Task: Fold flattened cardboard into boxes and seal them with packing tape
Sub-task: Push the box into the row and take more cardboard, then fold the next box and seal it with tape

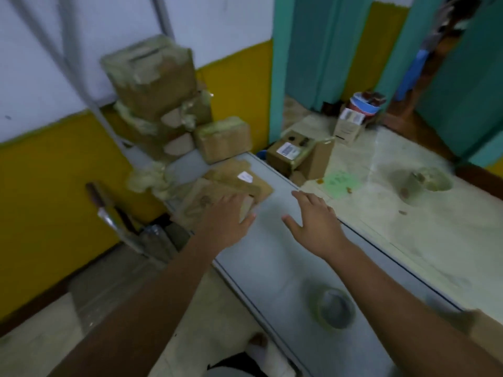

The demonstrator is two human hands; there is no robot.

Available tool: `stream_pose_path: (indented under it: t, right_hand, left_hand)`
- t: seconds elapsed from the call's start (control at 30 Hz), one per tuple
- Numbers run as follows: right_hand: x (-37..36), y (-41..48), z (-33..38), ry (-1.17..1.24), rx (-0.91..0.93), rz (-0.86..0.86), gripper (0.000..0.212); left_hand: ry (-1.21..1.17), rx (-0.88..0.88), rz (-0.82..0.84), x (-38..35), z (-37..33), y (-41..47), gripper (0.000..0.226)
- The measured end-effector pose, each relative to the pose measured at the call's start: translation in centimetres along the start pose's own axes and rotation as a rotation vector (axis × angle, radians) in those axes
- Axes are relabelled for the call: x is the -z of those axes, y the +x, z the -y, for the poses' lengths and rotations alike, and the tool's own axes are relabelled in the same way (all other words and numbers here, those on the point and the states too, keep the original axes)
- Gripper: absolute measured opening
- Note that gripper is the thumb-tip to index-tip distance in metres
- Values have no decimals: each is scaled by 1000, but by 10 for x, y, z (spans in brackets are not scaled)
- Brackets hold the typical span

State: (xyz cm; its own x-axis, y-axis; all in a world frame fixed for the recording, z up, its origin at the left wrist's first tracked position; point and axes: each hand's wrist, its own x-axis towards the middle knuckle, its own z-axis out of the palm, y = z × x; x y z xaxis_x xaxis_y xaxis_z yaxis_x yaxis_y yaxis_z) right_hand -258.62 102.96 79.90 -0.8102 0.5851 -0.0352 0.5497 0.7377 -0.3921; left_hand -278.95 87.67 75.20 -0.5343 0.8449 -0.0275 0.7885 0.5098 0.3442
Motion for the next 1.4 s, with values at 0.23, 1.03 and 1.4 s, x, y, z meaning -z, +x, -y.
stream_pose_path:
  t: [0.23, 1.03, 1.4]
  right_hand:
    - [-79, 114, 66, 233, -100, 226, 65]
    - [-99, 63, 70, 997, -424, -277, 53]
    - [-2, -97, -44, 839, -578, -488, 13]
  left_hand:
    - [-155, 452, 94, -6, 113, 4, 69]
    - [-1039, 637, -284, 3, 87, -25, 54]
    - [-1055, 238, 21, -14, -70, -24, 27]
